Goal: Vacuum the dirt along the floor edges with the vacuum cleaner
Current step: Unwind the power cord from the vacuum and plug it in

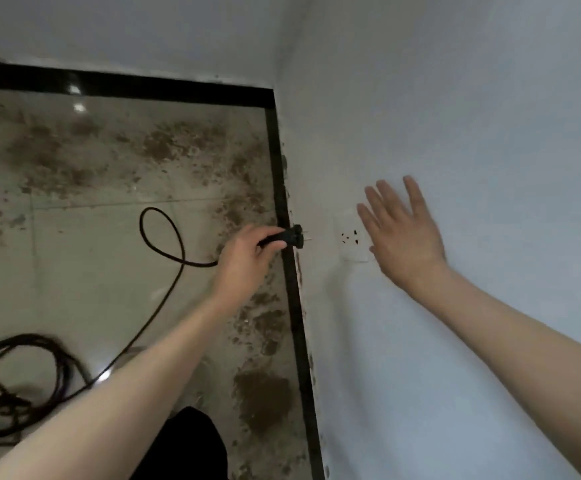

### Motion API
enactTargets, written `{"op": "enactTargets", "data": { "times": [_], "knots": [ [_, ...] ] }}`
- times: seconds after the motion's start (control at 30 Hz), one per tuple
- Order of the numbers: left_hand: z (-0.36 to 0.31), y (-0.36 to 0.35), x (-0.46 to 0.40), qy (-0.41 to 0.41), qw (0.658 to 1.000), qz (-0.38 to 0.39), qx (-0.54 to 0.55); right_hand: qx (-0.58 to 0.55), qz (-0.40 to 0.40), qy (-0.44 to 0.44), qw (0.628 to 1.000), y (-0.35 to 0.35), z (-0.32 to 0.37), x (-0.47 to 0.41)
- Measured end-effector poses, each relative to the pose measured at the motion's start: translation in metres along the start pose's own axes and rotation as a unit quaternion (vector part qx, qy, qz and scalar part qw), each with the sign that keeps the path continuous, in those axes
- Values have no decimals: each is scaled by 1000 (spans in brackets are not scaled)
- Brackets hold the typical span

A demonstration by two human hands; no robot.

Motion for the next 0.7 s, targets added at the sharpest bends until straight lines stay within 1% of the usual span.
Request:
{"op": "enactTargets", "data": {
  "times": [0.1, 0.13, 0.27, 0.37, 0.47, 0.6, 0.7],
  "knots": [
    [-4, -60, -18, 12, 999, -26, 19, 109, -4, 12, 994, -22, -4, -10],
    [-7, -76, -22, 14, 999, -30, 27, 129, -4, 12, 992, -26, -3, -13],
    [-15, -116, -34, 3, 998, -5, 55, 162, -12, 6, 987, -32, -3, -19],
    [-12, -123, -36, 2, 998, -22, 55, 166, -10, 13, 986, -33, -3, -21],
    [-16, -120, -35, -27, 998, -40, 36, 166, -16, 15, 986, -32, -3, -21],
    [-23, -119, -31, -40, 996, -77, 35, 174, -20, 23, 984, -30, -3, -21],
    [-27, -119, -30, -70, 992, -102, 3, 179, -19, 25, 983, -30, -3, -21]
  ]
}}
Point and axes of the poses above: each hand's wrist, its own x-axis away from the middle knuckle, its own y-axis out of the back of the hand, z = x × y, the point moved 3 cm from there along -x, towards the middle knuckle, and after that the axes turned 13 degrees about -x, right-handed, at the moved point
